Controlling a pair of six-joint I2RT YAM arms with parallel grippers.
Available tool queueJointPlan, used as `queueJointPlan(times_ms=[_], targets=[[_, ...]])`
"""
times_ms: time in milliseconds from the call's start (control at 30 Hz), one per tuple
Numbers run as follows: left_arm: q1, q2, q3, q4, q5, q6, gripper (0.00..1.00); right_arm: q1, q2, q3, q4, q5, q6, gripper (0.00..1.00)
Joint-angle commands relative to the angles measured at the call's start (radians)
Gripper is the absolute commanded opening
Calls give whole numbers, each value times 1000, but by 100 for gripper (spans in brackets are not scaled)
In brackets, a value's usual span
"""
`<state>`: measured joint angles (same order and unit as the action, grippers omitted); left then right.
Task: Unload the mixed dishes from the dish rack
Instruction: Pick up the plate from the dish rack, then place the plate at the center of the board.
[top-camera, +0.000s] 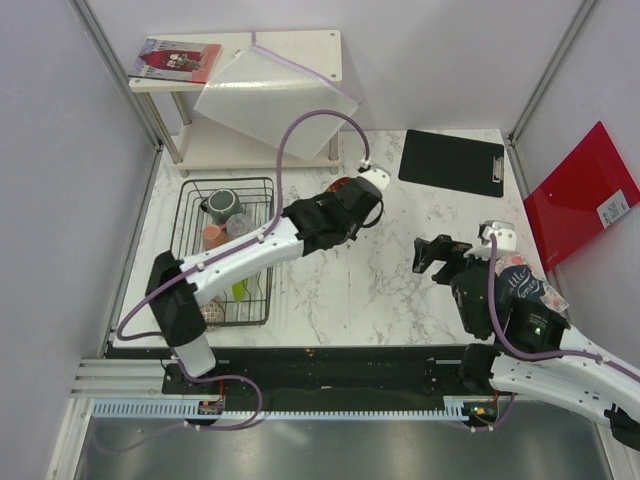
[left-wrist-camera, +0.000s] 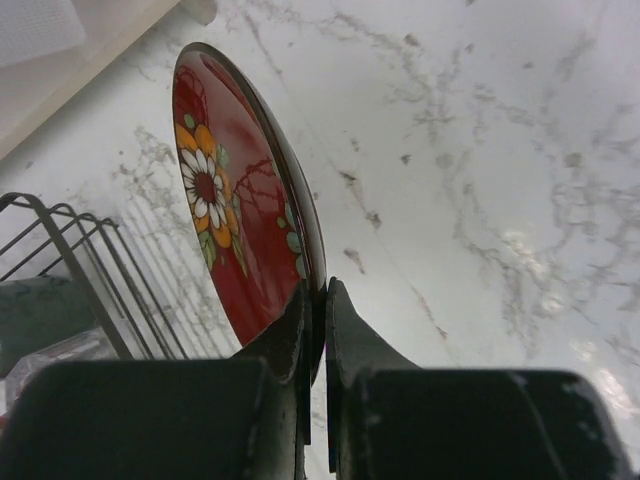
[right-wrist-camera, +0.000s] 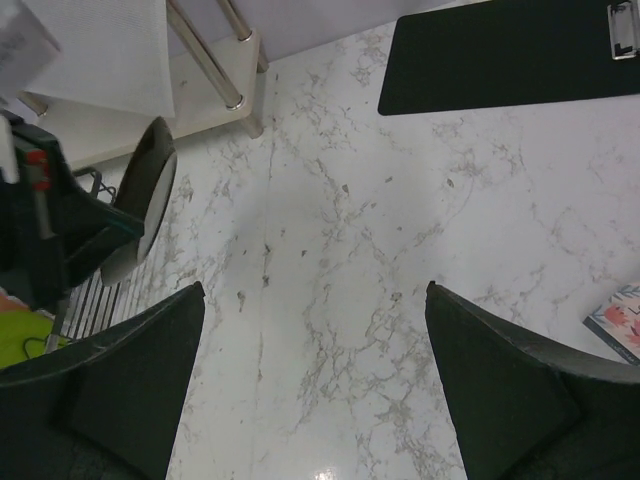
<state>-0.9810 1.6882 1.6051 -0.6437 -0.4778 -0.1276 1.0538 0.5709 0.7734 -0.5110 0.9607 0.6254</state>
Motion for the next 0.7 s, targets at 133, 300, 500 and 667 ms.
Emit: queueJointPlan(times_ms=[133,300,500,667], targets=[[-8,213,50,203,-504,198,2,3,-127,24,-89,72,34,98],[-22,329,53,326,-567,292,2,3,-155,18,-118,93,42,98],[-24,491,133,329,-495,325,2,3,-186,9,-144,87,60,98],[-24,605,258,254,-443,335,2,3,-210,7,-167,79,69,98]])
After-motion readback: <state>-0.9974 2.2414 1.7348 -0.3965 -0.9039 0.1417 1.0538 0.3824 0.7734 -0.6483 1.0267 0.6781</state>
